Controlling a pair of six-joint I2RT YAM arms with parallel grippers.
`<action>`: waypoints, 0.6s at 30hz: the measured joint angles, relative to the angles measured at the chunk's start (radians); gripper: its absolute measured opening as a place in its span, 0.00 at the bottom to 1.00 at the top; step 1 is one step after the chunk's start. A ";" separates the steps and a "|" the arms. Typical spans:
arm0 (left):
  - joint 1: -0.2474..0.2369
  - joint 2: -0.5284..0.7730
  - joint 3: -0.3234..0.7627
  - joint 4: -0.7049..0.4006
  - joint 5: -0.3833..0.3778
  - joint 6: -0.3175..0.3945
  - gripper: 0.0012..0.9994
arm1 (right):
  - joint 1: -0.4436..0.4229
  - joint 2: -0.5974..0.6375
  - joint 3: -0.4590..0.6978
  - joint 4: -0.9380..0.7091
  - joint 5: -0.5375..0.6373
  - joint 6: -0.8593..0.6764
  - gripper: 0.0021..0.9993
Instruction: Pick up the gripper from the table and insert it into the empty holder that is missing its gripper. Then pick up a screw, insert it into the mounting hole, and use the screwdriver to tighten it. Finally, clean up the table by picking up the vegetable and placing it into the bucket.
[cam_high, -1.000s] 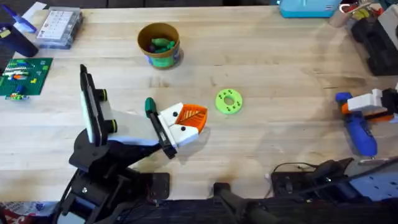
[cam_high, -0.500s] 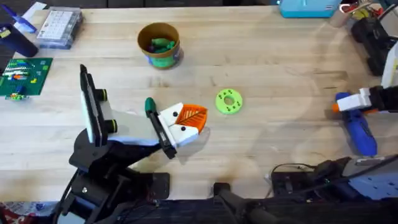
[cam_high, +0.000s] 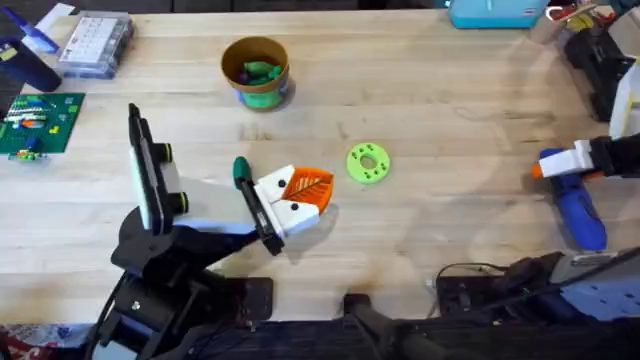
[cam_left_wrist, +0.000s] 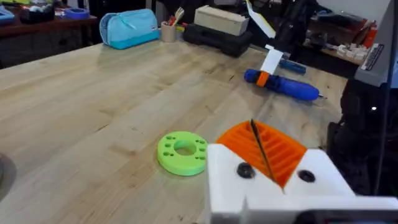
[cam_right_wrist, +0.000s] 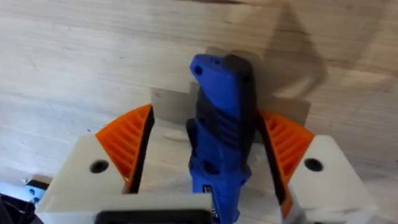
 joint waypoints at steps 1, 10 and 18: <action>0.000 0.000 0.000 0.000 0.000 0.000 0.02 | 0.000 0.000 -0.001 0.001 0.002 0.000 0.98; 0.000 0.000 0.000 0.000 0.000 0.000 0.02 | 0.033 -0.001 -0.001 -0.043 0.104 -0.105 0.98; 0.000 0.000 0.000 0.000 0.000 0.000 0.02 | 0.043 -0.001 -0.001 -0.031 0.139 -0.145 0.98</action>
